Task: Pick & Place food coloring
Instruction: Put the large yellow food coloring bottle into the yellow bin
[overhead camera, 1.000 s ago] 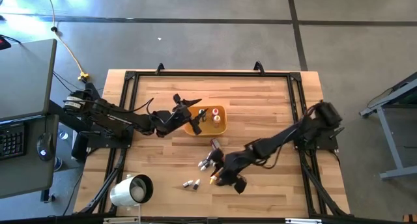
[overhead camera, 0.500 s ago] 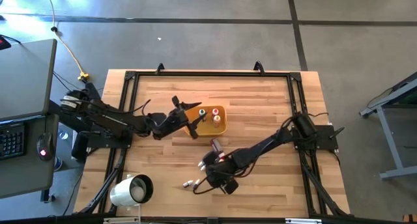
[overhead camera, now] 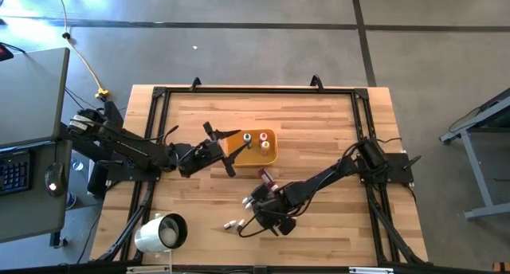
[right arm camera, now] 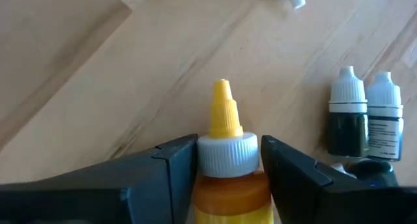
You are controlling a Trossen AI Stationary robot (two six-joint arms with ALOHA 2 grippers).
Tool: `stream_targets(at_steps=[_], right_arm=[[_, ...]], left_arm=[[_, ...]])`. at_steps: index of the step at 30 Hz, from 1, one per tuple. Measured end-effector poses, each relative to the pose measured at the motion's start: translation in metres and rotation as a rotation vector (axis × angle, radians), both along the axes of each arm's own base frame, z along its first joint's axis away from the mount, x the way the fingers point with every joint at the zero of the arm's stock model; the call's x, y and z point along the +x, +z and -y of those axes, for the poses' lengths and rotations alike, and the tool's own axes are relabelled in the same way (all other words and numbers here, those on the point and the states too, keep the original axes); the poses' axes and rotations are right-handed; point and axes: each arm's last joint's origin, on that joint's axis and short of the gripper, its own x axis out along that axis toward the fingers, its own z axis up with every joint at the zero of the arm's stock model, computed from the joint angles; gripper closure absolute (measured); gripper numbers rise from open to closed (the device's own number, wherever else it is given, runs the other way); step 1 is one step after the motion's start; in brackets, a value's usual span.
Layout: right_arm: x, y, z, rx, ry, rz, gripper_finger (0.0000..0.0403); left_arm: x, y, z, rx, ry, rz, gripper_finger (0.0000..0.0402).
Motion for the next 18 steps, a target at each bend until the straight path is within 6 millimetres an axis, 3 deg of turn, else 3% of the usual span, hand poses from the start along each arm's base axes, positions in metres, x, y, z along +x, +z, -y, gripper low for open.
stream_targets(at_steps=[5,11,18], right_arm=[[0.001,0.0,0.002,-0.005,0.009,0.004,0.0281],[0.004,0.006,0.003,-0.008,0.031,0.037,0.0276],[0.003,0.067,0.006,-0.033,-0.023,0.221,0.0279]], left_arm=[[0.0,-0.001,-0.001,0.005,0.025,-0.018,0.0181],[0.0,-0.002,-0.001,0.007,0.026,-0.024,0.0181],[0.0,-0.002,-0.001,0.003,0.048,-0.024,0.0181]])
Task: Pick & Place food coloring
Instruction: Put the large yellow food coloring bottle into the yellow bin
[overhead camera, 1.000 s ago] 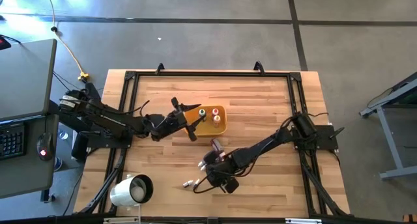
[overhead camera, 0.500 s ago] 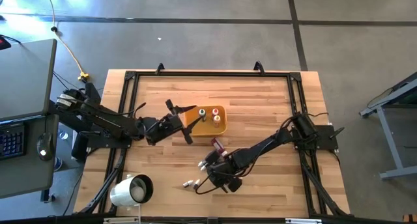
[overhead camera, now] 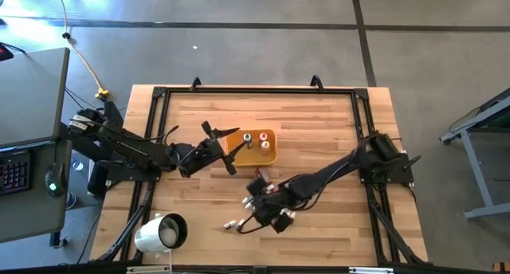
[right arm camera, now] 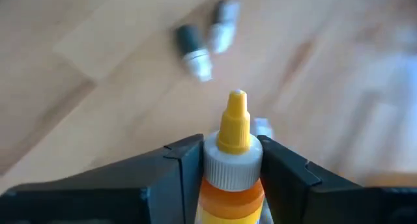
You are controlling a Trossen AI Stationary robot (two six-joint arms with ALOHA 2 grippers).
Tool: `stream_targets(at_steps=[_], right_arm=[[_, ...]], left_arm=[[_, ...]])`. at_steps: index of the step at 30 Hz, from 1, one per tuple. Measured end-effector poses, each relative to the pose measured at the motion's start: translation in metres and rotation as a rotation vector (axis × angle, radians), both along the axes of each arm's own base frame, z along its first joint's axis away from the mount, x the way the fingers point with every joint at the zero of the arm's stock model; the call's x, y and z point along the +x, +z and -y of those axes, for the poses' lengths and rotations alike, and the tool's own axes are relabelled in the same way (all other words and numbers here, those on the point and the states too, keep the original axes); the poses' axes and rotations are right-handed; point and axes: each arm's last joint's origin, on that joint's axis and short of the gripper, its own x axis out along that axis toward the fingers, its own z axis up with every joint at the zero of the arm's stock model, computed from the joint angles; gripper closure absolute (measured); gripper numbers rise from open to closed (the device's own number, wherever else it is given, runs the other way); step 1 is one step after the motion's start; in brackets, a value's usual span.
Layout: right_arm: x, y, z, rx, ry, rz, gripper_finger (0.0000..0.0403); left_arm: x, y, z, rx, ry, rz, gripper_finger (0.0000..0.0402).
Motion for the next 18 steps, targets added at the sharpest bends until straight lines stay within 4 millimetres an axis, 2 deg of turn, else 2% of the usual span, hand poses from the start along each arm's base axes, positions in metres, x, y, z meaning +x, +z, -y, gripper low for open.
stream_targets(at_steps=[4,7,11,14,16,18], right_arm=[[-0.013,0.049,0.01,-0.048,-0.079,0.152,0.0288],[-0.032,0.092,0.019,-0.069,-0.15,0.283,0.0285],[-0.058,0.139,0.035,-0.061,-0.223,0.419,0.0276],[-0.068,0.158,0.047,-0.009,-0.233,0.47,0.0281],[-0.068,0.161,0.054,0.024,-0.235,0.468,0.0288],[-0.065,0.155,0.061,0.046,-0.241,0.466,0.0289]], left_arm=[[-0.001,0.0,-0.001,-0.006,0.05,-0.004,0.0181],[-0.001,-0.001,-0.001,-0.004,0.052,-0.011,0.0181],[-0.001,-0.001,-0.001,-0.005,0.053,-0.011,0.0181],[-0.001,-0.001,-0.001,-0.005,0.054,-0.011,0.0181],[-0.001,-0.001,-0.001,-0.005,0.055,-0.011,0.0181],[-0.001,-0.001,-0.001,-0.005,0.055,-0.011,0.0181]])
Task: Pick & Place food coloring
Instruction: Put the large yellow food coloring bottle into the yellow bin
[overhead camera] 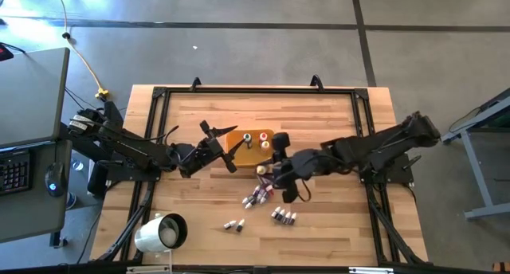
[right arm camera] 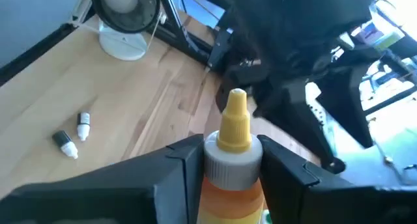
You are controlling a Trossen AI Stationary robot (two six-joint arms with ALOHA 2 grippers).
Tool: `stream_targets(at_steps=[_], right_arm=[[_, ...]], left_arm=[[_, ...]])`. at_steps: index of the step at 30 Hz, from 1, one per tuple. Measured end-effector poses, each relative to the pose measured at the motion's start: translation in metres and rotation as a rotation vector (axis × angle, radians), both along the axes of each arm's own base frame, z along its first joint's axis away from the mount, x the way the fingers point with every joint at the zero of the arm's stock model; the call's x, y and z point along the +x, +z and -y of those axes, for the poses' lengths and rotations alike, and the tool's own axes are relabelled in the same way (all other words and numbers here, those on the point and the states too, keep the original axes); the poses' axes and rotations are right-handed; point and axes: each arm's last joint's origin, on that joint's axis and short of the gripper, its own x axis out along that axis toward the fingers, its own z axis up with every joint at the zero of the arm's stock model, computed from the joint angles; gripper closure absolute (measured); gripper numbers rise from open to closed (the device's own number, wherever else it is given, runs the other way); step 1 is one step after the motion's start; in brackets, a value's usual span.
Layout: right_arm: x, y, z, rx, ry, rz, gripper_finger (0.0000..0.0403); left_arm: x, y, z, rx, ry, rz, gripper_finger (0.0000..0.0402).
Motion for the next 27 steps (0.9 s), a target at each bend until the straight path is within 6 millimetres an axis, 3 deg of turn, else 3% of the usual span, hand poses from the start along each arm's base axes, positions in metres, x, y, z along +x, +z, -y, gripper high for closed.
stream_targets(at_steps=[5,8,12,19,23,27], right_arm=[[0.011,-0.047,0.017,0.065,0.033,0.049,0.028],[0.012,-0.071,0.025,0.08,0.057,0.169,0.0278],[-0.001,-0.1,0.049,0.101,-0.033,0.301,0.0287],[-0.039,-0.163,0.097,0.292,-0.148,0.459,0.0279],[-0.056,-0.174,0.111,0.343,-0.125,0.535,0.0279],[-0.059,-0.177,0.114,0.389,-0.069,0.516,0.0285]], left_arm=[[0.0,0.0,0.0,0.0,0.0,0.0,0.0181],[0.0,0.0,0.0,0.0,0.0,0.0,0.0181],[0.0,-0.001,0.0,0.003,0.0,-0.011,0.0181],[0.0,-0.001,0.0,0.002,0.0,-0.007,0.0181],[0.0,0.003,0.0,-0.008,-0.003,0.03,0.0181],[0.0,0.004,0.0,-0.013,-0.002,0.044,0.0181]])
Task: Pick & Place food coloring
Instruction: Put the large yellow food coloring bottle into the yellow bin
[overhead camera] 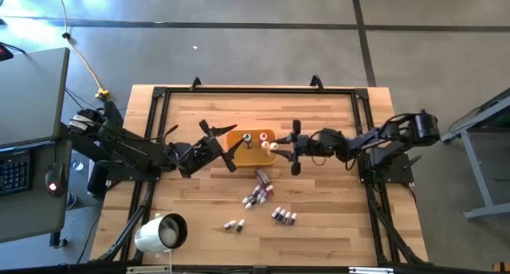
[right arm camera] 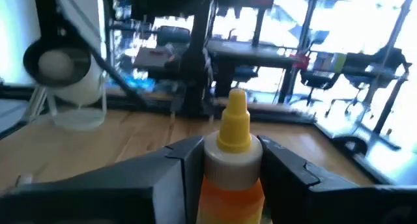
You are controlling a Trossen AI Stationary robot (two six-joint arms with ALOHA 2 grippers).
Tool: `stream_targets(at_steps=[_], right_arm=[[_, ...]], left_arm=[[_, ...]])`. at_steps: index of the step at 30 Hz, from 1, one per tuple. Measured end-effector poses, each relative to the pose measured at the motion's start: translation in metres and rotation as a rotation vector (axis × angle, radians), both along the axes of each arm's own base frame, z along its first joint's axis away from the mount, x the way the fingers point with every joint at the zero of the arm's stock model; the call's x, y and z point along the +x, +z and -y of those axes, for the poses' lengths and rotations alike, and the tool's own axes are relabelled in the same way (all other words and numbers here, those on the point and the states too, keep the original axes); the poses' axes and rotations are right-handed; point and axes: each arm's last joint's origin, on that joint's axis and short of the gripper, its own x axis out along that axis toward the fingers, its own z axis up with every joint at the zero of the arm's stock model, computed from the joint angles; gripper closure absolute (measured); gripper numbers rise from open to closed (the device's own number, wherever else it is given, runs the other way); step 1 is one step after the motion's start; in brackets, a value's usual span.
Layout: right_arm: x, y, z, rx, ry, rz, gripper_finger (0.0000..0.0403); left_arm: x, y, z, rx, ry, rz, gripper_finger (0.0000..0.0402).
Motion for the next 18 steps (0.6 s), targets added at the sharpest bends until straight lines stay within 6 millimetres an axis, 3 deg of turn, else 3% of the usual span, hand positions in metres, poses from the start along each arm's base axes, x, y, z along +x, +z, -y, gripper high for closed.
stream_targets(at_steps=[10,18], right_arm=[[0.009,-0.02,-0.005,0.015,0.039,-0.045,0.0281],[0.038,-0.026,-0.002,-0.033,0.036,-0.065,0.0282]], left_arm=[[0.0,0.0,0.0,0.0,0.001,0.0,0.0181],[0.0,0.0,0.0,0.0,0.003,-0.001,0.0181]])
